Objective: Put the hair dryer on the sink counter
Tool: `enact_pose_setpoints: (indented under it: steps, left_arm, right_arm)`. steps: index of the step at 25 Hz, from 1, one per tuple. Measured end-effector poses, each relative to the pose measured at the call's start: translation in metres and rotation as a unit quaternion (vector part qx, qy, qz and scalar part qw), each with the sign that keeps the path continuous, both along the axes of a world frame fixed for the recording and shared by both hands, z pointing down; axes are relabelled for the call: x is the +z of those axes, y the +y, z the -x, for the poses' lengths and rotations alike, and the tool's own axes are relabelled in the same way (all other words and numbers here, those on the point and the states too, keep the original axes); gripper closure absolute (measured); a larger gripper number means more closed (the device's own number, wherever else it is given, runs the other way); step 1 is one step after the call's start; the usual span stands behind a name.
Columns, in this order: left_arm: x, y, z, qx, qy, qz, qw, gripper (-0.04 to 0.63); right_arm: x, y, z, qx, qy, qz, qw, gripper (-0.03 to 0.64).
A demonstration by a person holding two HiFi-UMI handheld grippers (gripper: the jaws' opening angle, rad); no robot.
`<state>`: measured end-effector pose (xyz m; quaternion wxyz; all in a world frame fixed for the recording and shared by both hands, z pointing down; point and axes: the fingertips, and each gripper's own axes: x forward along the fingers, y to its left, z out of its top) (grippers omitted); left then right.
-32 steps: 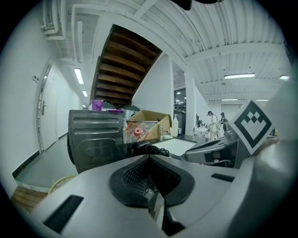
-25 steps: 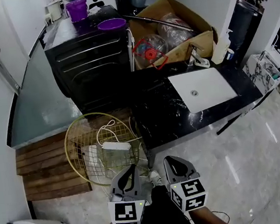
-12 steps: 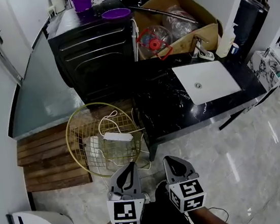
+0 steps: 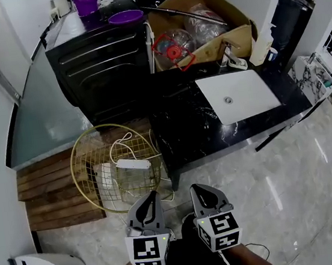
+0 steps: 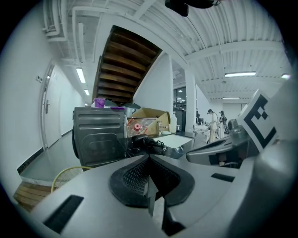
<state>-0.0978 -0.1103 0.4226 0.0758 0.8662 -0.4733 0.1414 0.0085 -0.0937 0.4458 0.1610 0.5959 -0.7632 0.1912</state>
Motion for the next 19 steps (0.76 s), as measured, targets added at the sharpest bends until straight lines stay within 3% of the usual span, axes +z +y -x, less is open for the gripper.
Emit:
enact_pose_setpoints:
  steps: [19]
  left_arm:
    - [-0.005, 0.0, -0.016, 0.009, 0.005, -0.002, 0.9999, 0.588]
  right_arm:
    - [-0.007, 0.005, -0.015, 0.01, -0.002, -0.002, 1.0, 0.603]
